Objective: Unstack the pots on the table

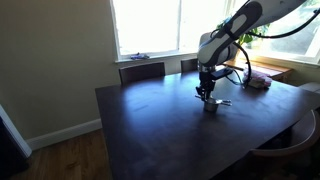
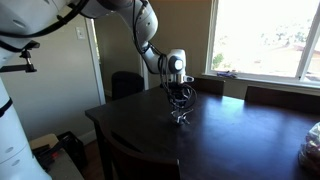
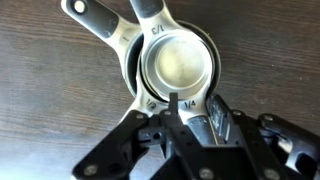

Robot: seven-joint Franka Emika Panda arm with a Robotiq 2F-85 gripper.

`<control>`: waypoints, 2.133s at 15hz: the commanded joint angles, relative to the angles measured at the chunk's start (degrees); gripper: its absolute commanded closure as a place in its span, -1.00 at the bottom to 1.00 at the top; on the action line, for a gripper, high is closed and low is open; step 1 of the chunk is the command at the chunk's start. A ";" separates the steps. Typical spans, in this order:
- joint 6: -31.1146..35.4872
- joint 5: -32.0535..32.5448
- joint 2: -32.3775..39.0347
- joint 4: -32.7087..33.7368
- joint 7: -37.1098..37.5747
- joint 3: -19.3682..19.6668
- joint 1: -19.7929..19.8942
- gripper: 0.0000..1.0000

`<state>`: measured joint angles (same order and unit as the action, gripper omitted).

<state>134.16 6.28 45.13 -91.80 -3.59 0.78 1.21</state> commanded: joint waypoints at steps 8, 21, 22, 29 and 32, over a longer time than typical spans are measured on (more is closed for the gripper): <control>-1.11 0.28 -0.69 -1.18 0.81 0.84 -0.75 0.10; 0.21 0.69 -2.77 -4.02 -0.31 0.41 -0.84 0.30; 0.26 0.77 -2.77 -4.10 -0.35 0.42 -0.92 0.31; 2.22 1.46 -7.45 -9.49 -0.76 0.34 -1.12 0.86; 1.96 1.46 -9.02 -11.26 -0.66 0.44 -1.08 0.88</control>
<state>134.62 7.25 40.64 -96.82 -4.11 0.78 0.32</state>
